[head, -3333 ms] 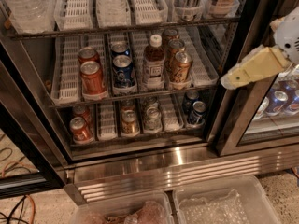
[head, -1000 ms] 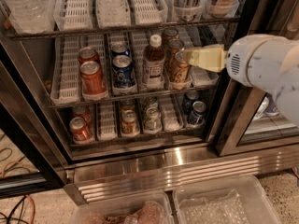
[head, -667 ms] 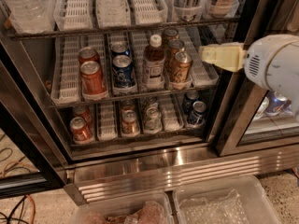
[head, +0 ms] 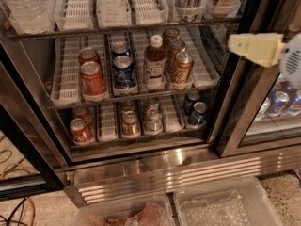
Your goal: Pick blue plastic bottle from top shelf of fridge
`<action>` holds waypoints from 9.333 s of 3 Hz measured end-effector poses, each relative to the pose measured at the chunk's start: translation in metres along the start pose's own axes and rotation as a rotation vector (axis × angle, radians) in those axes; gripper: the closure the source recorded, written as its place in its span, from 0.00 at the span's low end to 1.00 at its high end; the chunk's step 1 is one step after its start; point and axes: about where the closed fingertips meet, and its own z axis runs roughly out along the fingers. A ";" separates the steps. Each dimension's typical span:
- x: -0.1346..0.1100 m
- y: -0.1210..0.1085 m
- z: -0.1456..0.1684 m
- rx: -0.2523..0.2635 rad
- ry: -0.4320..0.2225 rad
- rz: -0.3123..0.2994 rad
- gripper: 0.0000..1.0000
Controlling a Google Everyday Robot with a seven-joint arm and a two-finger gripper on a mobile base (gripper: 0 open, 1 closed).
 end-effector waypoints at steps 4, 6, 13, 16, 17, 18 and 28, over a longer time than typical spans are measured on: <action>-0.021 0.031 -0.042 -0.034 -0.135 0.089 0.00; -0.017 0.032 -0.046 -0.033 -0.145 0.094 0.00; -0.006 0.064 0.016 -0.170 -0.394 0.111 0.00; -0.013 0.094 0.028 -0.195 -0.420 0.050 0.00; -0.013 0.097 0.039 -0.178 -0.446 0.050 0.00; -0.018 0.094 0.053 -0.145 -0.477 0.039 0.00; -0.065 0.039 0.159 0.032 -0.596 -0.030 0.55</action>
Offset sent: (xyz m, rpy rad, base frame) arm 0.0046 0.0123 -0.0024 -0.0073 0.0084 0.0724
